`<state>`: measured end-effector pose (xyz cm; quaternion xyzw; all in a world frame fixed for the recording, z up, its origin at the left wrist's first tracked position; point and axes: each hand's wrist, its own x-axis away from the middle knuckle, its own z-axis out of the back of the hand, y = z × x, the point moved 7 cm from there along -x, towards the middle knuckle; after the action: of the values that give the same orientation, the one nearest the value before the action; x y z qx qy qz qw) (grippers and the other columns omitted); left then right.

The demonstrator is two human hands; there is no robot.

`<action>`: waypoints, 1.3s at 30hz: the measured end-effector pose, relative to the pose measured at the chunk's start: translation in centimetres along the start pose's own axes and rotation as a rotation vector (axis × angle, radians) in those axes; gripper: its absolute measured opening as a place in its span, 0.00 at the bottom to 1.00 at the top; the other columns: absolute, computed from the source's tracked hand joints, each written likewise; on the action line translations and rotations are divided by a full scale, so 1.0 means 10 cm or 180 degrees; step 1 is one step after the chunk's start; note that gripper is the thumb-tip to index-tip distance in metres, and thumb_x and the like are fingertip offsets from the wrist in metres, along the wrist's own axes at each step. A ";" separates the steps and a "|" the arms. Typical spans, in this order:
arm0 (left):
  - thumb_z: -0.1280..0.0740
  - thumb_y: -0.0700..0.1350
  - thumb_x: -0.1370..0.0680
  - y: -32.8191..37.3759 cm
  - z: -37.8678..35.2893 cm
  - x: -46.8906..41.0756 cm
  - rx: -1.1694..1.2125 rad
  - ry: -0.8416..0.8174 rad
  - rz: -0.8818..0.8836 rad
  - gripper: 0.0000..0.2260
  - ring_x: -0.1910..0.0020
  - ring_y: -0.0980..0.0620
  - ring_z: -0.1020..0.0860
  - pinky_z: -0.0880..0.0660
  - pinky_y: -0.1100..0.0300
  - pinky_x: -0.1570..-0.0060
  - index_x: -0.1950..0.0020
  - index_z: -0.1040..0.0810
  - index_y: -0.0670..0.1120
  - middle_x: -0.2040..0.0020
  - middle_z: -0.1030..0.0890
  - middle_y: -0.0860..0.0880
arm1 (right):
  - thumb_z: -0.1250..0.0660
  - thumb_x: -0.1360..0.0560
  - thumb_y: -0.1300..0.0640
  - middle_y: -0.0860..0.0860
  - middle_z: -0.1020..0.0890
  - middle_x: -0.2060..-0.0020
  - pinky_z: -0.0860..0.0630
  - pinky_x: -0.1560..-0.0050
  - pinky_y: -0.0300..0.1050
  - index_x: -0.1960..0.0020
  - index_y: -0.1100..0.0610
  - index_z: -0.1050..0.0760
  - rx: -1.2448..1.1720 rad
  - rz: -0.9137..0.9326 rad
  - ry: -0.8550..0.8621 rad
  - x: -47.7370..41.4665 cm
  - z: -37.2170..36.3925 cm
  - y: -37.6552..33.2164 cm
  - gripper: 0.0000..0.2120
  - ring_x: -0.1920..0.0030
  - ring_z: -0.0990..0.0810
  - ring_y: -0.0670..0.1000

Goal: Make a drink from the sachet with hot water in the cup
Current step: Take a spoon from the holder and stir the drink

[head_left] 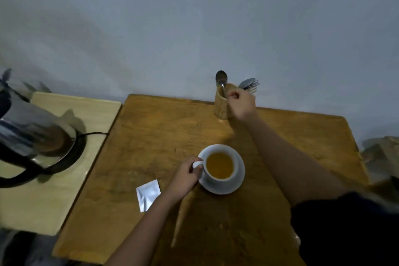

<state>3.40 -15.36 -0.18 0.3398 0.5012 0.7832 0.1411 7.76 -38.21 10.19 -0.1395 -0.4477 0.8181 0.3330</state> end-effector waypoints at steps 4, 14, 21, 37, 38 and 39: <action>0.38 0.43 0.22 -0.04 0.01 -0.04 0.0214 0.0071 -0.0004 0.07 0.49 0.50 0.23 0.27 0.67 0.56 0.46 0.23 0.49 0.47 0.21 0.46 | 0.39 0.26 0.63 0.60 0.18 0.56 0.31 0.58 0.42 0.53 0.64 0.21 0.0269 -0.0096 -0.0073 -0.41 -0.15 -0.01 0.09 0.54 0.20 0.58; 0.36 0.41 0.23 -0.08 0.01 -0.04 0.0332 0.0151 -0.0045 0.07 0.51 0.58 0.23 0.28 0.74 0.56 0.50 0.23 0.52 0.42 0.22 0.43 | 0.39 0.24 0.58 0.59 0.19 0.46 0.28 0.54 0.49 0.46 0.63 0.24 0.1354 -0.0607 0.0121 -0.66 -0.28 0.07 0.11 0.46 0.21 0.60; 0.37 0.41 0.23 -0.07 0.02 -0.05 0.0283 0.0089 0.0004 0.06 0.48 0.53 0.25 0.29 0.76 0.58 0.48 0.24 0.50 0.46 0.23 0.46 | 0.34 0.25 0.52 0.52 0.15 0.55 0.29 0.60 0.42 0.52 0.53 0.18 0.0548 0.0369 0.0367 -0.49 0.03 -0.23 0.09 0.59 0.23 0.49; 0.42 0.43 0.21 0.17 0.02 0.11 -0.0503 0.0053 -0.0168 0.12 0.46 0.51 0.26 0.31 0.58 0.47 0.40 0.24 0.47 0.47 0.23 0.50 | 0.35 0.27 0.62 0.47 0.23 0.82 0.27 0.70 0.38 0.57 0.61 0.20 0.2130 -0.0013 -0.2128 0.87 0.47 -0.07 0.05 0.80 0.25 0.42; 0.42 0.43 0.21 0.19 0.02 0.12 -0.0498 0.0046 -0.0163 0.13 0.47 0.51 0.26 0.32 0.59 0.48 0.39 0.25 0.45 0.47 0.24 0.50 | 0.36 0.27 0.63 0.48 0.21 0.77 0.27 0.69 0.38 0.56 0.61 0.20 0.2107 -0.0077 -0.2227 0.97 0.43 -0.02 0.06 0.77 0.23 0.43; 0.42 0.42 0.21 0.21 0.01 0.13 -0.0441 0.0016 -0.0157 0.12 0.48 0.51 0.26 0.31 0.59 0.50 0.39 0.25 0.43 0.48 0.24 0.49 | 0.37 0.27 0.63 0.51 0.19 0.71 0.26 0.69 0.40 0.54 0.63 0.21 0.2093 -0.0102 -0.2278 1.06 0.39 0.02 0.07 0.74 0.22 0.46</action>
<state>2.79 -15.56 2.19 0.3148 0.4544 0.8131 0.1823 -2.20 -33.71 12.91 0.2701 -0.2539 0.9076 0.1971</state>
